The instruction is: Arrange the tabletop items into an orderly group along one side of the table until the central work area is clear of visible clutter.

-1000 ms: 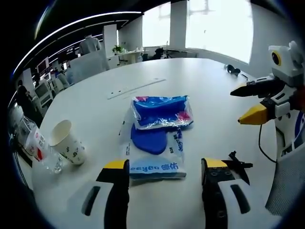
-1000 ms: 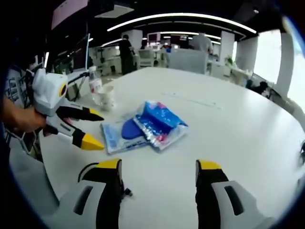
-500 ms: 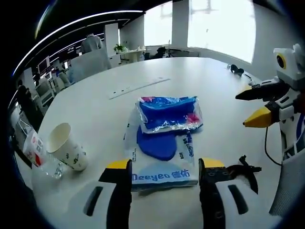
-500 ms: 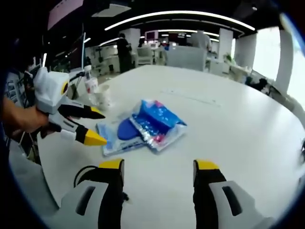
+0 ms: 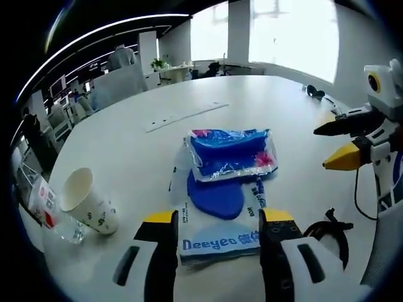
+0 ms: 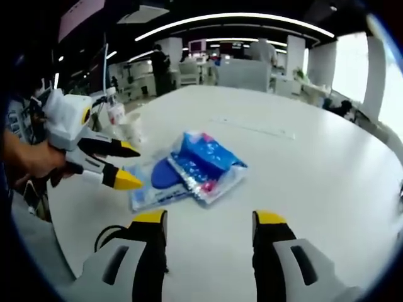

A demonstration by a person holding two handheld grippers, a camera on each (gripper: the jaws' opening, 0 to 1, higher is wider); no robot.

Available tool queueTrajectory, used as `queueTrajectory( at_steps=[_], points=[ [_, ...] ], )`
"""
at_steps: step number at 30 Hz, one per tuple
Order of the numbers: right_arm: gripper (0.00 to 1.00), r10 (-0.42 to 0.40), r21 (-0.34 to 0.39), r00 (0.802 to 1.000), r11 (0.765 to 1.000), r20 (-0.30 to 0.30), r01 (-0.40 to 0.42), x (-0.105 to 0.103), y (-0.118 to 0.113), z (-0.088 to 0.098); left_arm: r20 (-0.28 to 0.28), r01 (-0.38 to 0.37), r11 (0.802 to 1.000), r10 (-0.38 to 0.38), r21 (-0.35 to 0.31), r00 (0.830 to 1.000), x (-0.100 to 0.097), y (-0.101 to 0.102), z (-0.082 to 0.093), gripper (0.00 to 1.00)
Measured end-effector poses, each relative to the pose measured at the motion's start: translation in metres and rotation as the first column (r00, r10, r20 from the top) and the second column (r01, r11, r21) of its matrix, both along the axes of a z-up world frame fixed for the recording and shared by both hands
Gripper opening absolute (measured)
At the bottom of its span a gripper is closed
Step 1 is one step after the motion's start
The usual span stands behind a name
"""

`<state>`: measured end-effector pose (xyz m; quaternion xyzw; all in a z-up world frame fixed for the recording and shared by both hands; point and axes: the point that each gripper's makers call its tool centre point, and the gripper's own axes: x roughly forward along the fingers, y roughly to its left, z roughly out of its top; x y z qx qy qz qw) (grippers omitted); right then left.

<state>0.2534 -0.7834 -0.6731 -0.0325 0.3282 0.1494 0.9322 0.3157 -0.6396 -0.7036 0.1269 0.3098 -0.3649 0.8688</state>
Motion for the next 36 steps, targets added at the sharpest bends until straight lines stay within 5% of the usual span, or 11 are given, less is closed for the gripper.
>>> queueTrajectory(
  at_steps=[26, 36],
  points=[
    [0.37, -0.012, 0.023, 1.000, 1.000, -0.005, 0.012, 0.024, 0.004, -0.016, 0.014, 0.011, 1.000, -0.011, 0.006, 1.000, 0.027, -0.007, -0.010, 0.35],
    [0.30, -0.051, 0.052, 0.999, 0.997, -0.015, 0.051, 0.032, 0.003, -0.024, 0.059, 0.034, 0.999, -0.036, 0.026, 0.998, 0.041, -0.014, -0.008, 0.22]
  ],
)
